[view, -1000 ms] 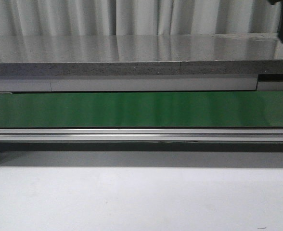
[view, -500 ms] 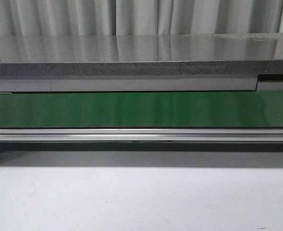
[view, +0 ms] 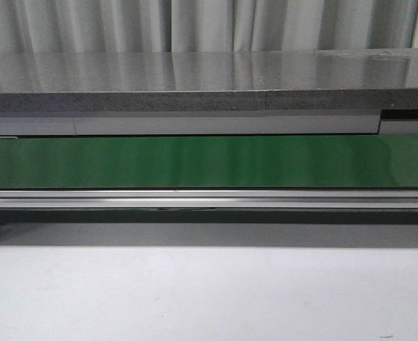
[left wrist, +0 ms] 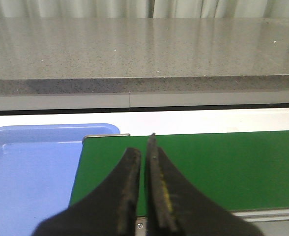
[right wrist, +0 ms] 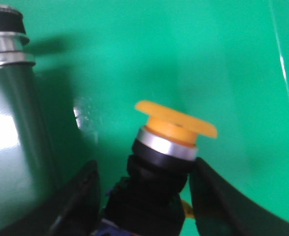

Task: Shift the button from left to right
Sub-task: 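Lower the push button into the green tray and open the right gripper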

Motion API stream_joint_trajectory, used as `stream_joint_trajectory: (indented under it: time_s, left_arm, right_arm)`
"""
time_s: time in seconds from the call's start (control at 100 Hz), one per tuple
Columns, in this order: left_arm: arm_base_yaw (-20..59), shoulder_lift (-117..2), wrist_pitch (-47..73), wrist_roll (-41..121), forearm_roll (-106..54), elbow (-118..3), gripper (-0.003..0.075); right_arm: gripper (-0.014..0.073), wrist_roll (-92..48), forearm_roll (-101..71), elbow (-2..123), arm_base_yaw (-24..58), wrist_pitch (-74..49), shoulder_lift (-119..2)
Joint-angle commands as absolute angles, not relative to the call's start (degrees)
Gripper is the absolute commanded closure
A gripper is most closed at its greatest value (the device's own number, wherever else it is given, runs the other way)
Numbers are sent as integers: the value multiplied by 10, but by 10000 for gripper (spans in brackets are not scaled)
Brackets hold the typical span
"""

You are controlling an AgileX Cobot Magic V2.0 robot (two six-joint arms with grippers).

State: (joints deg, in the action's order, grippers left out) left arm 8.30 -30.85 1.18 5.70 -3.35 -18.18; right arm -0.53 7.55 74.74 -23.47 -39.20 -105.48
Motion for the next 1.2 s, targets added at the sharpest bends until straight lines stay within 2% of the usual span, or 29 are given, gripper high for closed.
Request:
stream_joint_trajectory:
  time_s: [0.0, 0.3, 0.57, 0.65, 0.95, 1.19]
  left_arm:
    - [88, -308, -38, 56, -38, -198, 715]
    - [88, -308, -38, 56, -38, -198, 715]
    - [88, -308, -38, 56, -38, -198, 715]
    - [88, -308, -38, 56, -38, -198, 715]
    - [88, -308, -38, 56, -38, -198, 715]
    - [88, -308, -38, 56, -38, -198, 715]
  right_arm:
    - [399, -10, 87, 767, -239, -371, -1030]
    - [386, -10, 86, 767, -239, -373, -1030]
    - [155, -10, 86, 767, -239, -375, -1030]
    - [121, -10, 86, 767, -239, -375, -1030]
    - [118, 10, 83, 767, -238, -379, -1021]
    - [118, 10, 57, 767, -205, -351, -964]
